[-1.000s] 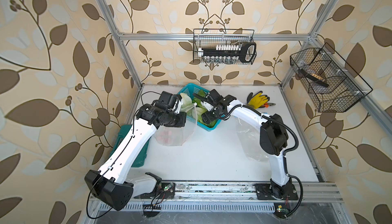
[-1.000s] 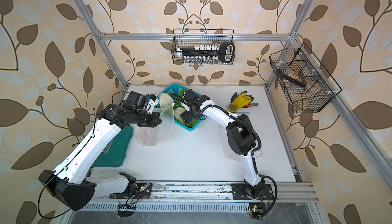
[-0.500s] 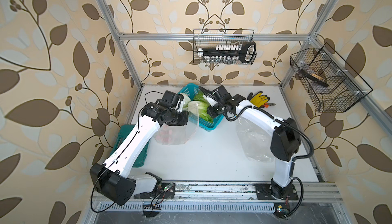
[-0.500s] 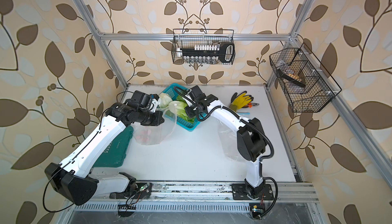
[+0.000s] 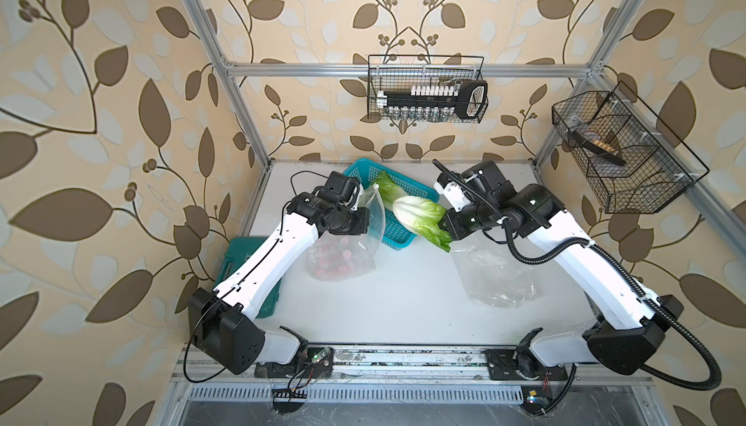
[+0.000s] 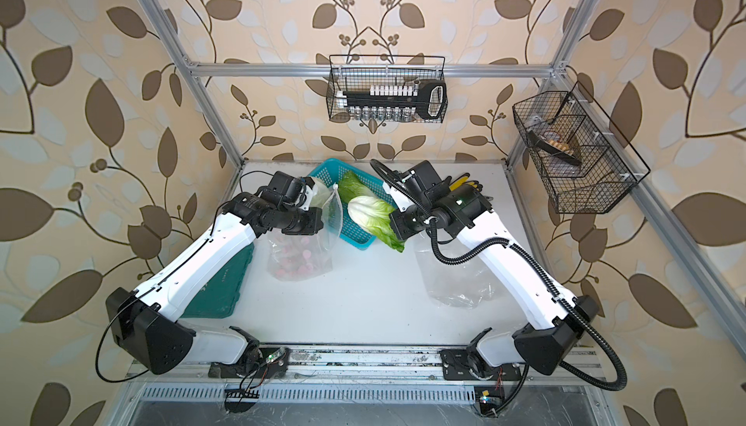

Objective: Put the chinese cabbages into a zipper bag and zip it
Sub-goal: Pick up the Chinese cabbage from the basket, then place the Chinese cabbage in the zipper food storage bag.

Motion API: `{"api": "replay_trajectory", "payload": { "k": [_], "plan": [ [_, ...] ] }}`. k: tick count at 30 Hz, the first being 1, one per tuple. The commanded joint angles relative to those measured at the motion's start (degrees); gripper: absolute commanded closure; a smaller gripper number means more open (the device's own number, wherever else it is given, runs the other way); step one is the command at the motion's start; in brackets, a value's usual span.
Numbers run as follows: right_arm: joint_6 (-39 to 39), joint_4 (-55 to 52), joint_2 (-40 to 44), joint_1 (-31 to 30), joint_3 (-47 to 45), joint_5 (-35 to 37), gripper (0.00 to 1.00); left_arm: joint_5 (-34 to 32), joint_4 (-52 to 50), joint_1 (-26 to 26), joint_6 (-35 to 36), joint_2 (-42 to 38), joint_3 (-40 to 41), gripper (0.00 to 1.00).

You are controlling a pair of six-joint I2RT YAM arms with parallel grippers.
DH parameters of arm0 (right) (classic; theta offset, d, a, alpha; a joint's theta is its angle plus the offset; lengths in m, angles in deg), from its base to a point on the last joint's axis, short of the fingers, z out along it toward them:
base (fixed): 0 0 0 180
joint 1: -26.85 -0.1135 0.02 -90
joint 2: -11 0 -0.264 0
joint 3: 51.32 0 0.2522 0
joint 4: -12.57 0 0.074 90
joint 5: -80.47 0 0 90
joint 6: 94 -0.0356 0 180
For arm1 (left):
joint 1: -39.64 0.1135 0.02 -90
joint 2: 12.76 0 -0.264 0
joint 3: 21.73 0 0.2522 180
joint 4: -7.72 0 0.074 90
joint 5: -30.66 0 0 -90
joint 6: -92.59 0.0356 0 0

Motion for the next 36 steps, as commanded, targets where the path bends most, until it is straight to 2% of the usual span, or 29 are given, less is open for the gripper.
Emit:
{"api": "replay_trajectory", "payload": {
  "k": [1,5,9,11,18,22,27,31,36],
  "plan": [
    [-1.0,-4.7,-0.9,-2.7,5.8,-4.6,0.94,-0.9,2.0,-2.5,-1.4,0.9,-0.7,1.00],
    [-3.5,0.3,-2.6,-3.3,1.9,-10.6,0.94,-0.7,3.2,-3.9,-2.4,0.4,0.1,1.00],
    [-5.1,6.3,-5.3,-1.9,-4.4,-11.7,0.96,-1.8,2.9,-3.9,-2.9,-2.5,0.4,1.00],
    [-6.3,10.5,-6.0,-1.1,-8.0,-14.4,0.97,-2.1,2.7,-3.8,-2.7,-4.5,0.7,1.00],
    [-8.3,15.8,-7.9,-0.9,-12.8,-17.9,0.98,-1.5,3.4,-3.9,-2.4,-7.6,1.3,1.00],
    [-8.4,13.2,-8.4,-0.9,-11.8,-15.5,1.00,0.9,3.3,-4.3,-0.6,-7.0,0.5,1.00],
    [-8.2,7.7,-11.5,-3.4,-4.0,-14.0,1.00,0.9,0.6,-11.4,3.7,-3.0,-3.9,1.00],
    [-11.8,12.8,-11.0,-2.3,-3.0,-23.6,1.00,2.6,0.9,-13.2,4.4,-3.4,-3.5,1.00],
    [-18.5,22.4,-10.0,4.6,-8.9,-39.8,1.00,4.7,1.5,-13.1,5.5,-8.2,0.3,1.00]
  ]
}}
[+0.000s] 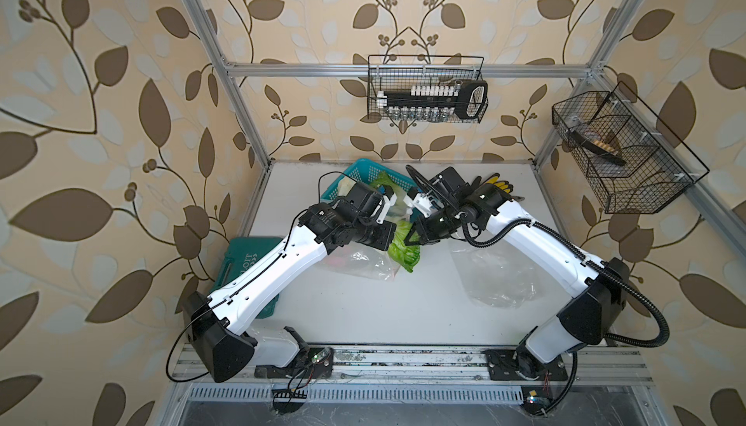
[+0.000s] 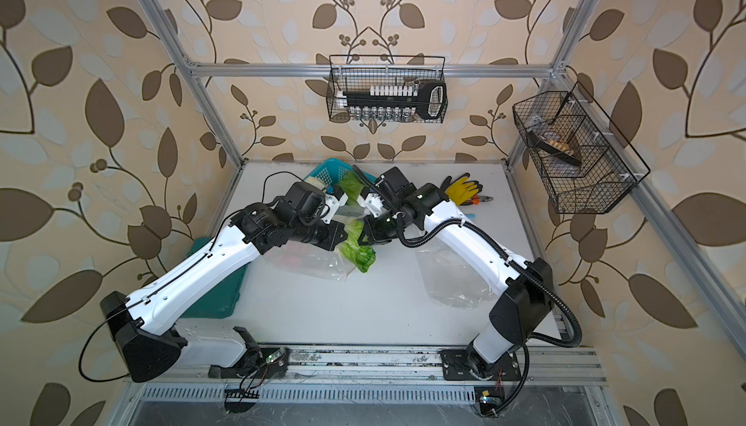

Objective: Put the chinese cabbages into a zipper bag and zip it
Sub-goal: Place the Chinese cabbage in the zipper food storage bag.

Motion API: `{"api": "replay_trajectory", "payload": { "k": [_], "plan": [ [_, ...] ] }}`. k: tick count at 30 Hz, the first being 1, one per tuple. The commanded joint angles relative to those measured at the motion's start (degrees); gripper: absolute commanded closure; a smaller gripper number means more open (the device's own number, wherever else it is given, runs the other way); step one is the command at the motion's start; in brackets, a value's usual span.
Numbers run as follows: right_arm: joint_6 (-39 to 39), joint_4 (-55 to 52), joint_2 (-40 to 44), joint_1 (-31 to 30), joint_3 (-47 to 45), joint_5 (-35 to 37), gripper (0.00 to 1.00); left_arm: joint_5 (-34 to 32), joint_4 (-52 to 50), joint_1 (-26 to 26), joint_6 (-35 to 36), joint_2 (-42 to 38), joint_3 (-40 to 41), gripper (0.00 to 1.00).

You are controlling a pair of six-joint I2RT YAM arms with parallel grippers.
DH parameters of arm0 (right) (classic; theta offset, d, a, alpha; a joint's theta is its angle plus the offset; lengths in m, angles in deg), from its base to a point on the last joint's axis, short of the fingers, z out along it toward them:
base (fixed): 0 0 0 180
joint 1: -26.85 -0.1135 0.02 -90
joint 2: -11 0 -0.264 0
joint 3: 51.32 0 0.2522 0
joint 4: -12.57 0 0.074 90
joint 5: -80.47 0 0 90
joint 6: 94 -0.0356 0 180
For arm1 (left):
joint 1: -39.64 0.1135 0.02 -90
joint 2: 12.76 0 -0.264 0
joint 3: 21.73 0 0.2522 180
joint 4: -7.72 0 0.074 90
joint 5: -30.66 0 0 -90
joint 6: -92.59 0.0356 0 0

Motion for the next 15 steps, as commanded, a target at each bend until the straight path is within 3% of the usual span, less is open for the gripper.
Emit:
{"api": "replay_trajectory", "payload": {
  "k": [1,5,8,12,15],
  "plan": [
    [-7.2,12.2,1.9,2.5,-3.9,-14.3,1.00,2.8,0.5,-0.2,1.5,-4.8,2.4,1.00],
    [-22.8,30.7,1.8,2.3,-11.3,-19.0,1.00,9.1,4.1,-0.2,-2.7,-6.1,4.7,1.00],
    [-22.5,29.7,0.1,2.0,-10.0,-18.0,1.00,14.5,8.3,-0.3,-4.7,-6.4,7.6,1.00],
    [-17.9,25.9,-1.7,-0.1,-7.7,-18.5,0.97,11.1,6.4,-0.2,-2.1,-6.6,7.1,1.00],
    [-15.2,21.0,-3.7,-1.2,-6.2,-12.7,0.87,11.8,7.4,2.0,-2.5,-7.5,7.3,1.00]
  ]
}}
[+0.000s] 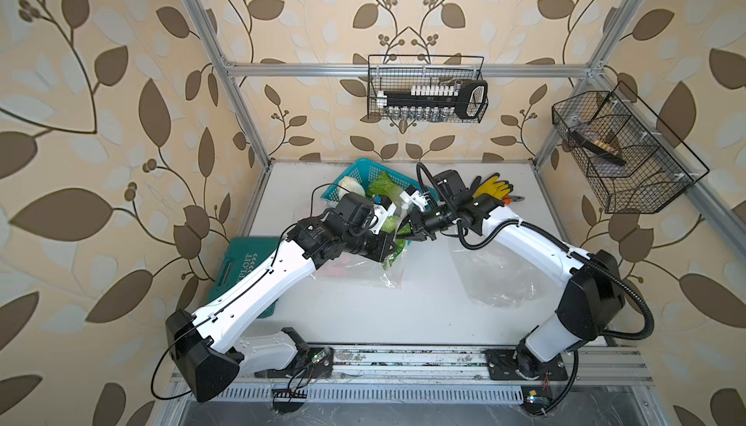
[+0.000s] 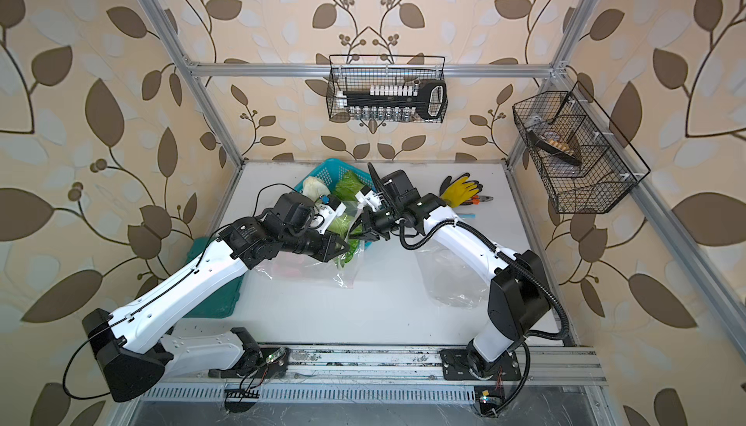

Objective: Put the chinese cabbages into a zipper bag and zip it
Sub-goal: Place the Chinese cabbage in the zipper food storage bag, then adjust the zipper food storage bag at the center of the board.

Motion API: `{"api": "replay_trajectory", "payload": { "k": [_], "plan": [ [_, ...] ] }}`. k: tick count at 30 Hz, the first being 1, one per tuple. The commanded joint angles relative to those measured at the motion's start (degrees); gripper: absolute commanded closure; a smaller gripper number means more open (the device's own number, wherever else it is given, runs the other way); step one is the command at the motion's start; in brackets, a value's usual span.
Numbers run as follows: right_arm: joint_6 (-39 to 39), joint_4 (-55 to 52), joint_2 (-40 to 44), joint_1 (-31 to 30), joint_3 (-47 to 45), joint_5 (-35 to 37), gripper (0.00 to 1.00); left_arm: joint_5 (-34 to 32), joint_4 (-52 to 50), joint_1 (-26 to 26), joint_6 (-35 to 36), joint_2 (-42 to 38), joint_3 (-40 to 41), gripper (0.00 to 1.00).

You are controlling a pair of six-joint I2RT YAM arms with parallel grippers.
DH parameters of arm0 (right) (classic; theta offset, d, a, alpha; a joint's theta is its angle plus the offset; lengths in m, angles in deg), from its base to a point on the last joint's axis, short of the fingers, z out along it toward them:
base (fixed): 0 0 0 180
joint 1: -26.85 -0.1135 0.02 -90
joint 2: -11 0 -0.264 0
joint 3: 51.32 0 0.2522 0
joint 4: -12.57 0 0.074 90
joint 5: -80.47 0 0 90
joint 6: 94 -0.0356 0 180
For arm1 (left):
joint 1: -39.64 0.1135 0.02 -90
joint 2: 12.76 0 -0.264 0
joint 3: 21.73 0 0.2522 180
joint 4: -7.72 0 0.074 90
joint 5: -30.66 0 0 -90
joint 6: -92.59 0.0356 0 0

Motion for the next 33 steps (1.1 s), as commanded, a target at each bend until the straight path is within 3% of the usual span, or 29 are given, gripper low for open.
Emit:
{"api": "replay_trajectory", "payload": {
  "k": [1,4,6,11,17,21,23,24,27,29,33],
  "plan": [
    [3.8,-4.0,-2.4,-1.5,4.2,3.4,0.80,3.2,3.4,2.6,-0.7,-2.0,-0.1,1.00],
    [2.9,-1.9,-0.9,-1.7,3.0,5.6,0.51,5.2,5.7,6.2,-4.6,-3.3,0.9,1.00],
    [4.0,-2.7,0.3,-1.6,3.4,6.6,0.41,5.5,5.9,8.3,-5.9,-4.1,1.4,1.00],
    [9.5,-11.1,3.9,0.8,5.4,10.4,0.35,3.5,3.0,12.6,-6.1,-3.7,3.1,1.00],
    [16.4,-23.2,4.0,-0.2,5.2,31.1,0.26,5.7,5.2,12.6,-7.4,-4.1,3.6,1.00],
    [15.4,-19.7,0.5,-3.5,4.0,31.3,0.25,5.5,4.4,12.6,-6.8,-4.1,3.0,1.00],
    [14.7,-18.2,-2.4,-4.8,5.8,31.3,0.30,5.5,4.1,12.6,-6.7,-4.1,3.0,1.00],
    [14.6,-18.6,-4.4,-5.2,7.9,31.3,0.40,5.4,3.7,12.6,-6.7,-4.2,2.9,1.00],
    [15.6,-20.6,-7.6,-7.4,16.2,28.9,0.87,3.6,-0.5,13.7,-6.3,-5.1,-0.2,1.00],
    [16.4,-21.0,-7.6,-9.5,22.1,26.6,0.97,2.2,-5.9,15.7,-6.4,-6.1,-4.6,1.00],
    [17.2,-24.4,-10.2,-10.5,32.3,24.2,1.00,-0.2,-12.3,18.6,-5.8,-8.8,-13.3,1.00]
  ]
}}
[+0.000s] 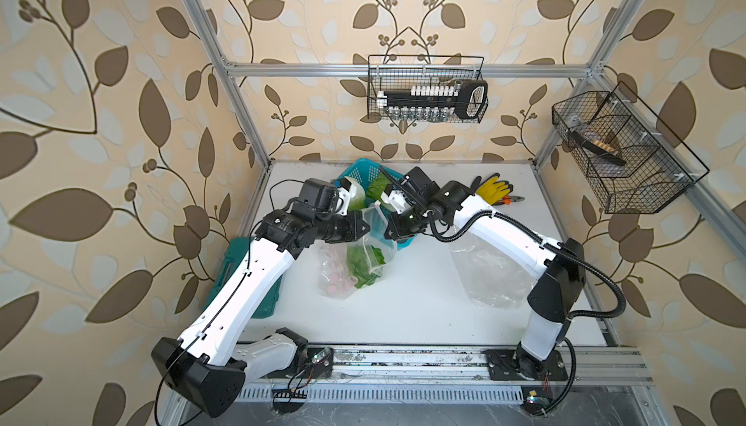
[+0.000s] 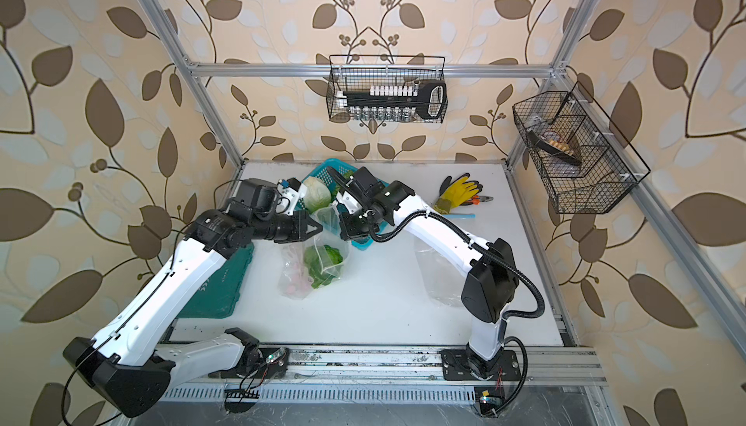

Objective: Put the chinese cabbages into a zipper bag and zip it
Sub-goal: Adjust the zipper food storage bag at the center of the board, then pick up the Chinese cabbage from the basket.

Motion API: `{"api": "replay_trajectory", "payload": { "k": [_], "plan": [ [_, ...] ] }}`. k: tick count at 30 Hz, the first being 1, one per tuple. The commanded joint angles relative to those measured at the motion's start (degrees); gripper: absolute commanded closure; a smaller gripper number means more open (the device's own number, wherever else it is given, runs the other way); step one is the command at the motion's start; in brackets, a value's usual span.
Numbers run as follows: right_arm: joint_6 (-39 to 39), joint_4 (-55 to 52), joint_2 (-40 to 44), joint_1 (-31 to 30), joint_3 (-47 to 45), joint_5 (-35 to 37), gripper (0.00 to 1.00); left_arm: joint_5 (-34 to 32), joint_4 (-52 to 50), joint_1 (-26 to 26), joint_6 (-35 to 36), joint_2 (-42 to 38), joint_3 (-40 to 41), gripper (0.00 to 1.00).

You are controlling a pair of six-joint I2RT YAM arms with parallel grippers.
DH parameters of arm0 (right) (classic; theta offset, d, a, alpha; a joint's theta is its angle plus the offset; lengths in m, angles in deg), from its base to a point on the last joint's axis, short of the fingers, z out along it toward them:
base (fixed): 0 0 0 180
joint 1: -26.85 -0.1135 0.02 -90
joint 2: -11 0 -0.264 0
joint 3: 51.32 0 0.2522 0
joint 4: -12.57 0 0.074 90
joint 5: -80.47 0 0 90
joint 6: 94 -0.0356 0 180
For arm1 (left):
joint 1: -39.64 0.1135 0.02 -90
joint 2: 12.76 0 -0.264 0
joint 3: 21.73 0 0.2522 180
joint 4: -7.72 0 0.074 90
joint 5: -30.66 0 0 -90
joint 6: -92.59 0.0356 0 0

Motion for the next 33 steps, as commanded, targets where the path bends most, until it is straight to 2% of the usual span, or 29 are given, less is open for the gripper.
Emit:
{"api": "replay_trajectory", "payload": {
  "k": [1,4,7,13,16,18,19,21,24,26,29,33],
  "plan": [
    [2.4,-4.5,-1.7,-0.6,9.3,-2.5,1.00,-2.7,-5.4,1.3,0.6,-5.1,-7.6,1.00],
    [3.0,-6.1,-5.2,-1.6,15.2,-4.6,1.00,-1.3,-6.7,1.3,-0.3,-5.1,-12.1,1.00],
    [1.0,-3.0,-7.3,-1.8,16.5,-7.6,1.00,-3.8,-7.9,1.3,1.5,-4.4,-13.5,1.00],
    [-2.7,6.8,-8.5,-1.0,13.6,-12.4,1.00,-9.7,-11.2,1.3,6.3,-1.3,-16.9,1.00],
    [-1.8,6.5,-7.8,1.4,8.1,-11.6,0.82,-6.3,-8.7,1.2,5.8,0.1,-12.0,1.00],
    [-1.1,7.2,-5.6,4.2,3.2,-11.0,0.60,-2.8,-4.7,1.1,3.7,0.1,-6.1,1.00],
    [-1.0,7.9,-4.1,6.7,0.9,-10.8,0.52,-1.7,-2.4,1.1,2.7,-0.2,-2.7,1.00],
    [-0.7,8.5,-2.1,10.6,-0.7,-10.6,0.43,-1.1,0.8,1.0,1.9,-0.6,2.3,1.00],
    [-0.2,7.8,-2.9,14.0,0.3,-4.1,0.33,0.1,2.9,1.0,1.1,-0.7,6.6,1.00],
    [0.0,5.5,-7.7,14.3,4.1,1.8,0.29,-0.9,3.4,1.1,1.0,-2.1,8.3,1.00],
    [-1.2,3.8,-17.0,13.2,13.0,4.7,0.22,-6.5,1.1,1.4,1.7,-4.6,8.6,1.00],
    [-3.8,6.6,-26.1,11.9,22.8,10.2,0.20,-15.7,-3.8,2.9,1.6,-8.1,8.6,1.00]
  ]
}}
